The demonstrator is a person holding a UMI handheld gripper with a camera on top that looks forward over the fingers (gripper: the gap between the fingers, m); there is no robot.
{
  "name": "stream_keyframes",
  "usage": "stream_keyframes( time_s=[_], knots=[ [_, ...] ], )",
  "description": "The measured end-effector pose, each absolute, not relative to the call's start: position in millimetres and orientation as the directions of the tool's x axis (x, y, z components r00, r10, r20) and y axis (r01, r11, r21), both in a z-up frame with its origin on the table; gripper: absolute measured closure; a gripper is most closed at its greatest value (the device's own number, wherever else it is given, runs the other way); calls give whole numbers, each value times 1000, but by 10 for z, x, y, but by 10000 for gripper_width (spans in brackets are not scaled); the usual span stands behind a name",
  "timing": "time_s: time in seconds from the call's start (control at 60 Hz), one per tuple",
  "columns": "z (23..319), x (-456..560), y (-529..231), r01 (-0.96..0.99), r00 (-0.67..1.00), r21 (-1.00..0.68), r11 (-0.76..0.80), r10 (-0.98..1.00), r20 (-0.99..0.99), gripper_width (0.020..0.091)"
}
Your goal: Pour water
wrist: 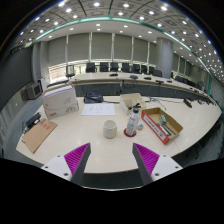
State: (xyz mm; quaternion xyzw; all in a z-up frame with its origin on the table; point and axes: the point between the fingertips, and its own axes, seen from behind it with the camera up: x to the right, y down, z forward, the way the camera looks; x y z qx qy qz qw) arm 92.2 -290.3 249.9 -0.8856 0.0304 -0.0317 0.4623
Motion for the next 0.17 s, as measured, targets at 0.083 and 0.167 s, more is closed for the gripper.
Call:
stream_keyframes(
  time_s=[0.083, 0.167],
  knots=[
    [2498, 875, -2944, -13, 995, -820, -572, -85, 44, 244],
    [2507, 810, -2964, 8, 996, -821, -570, -66, 56, 246]
  ],
)
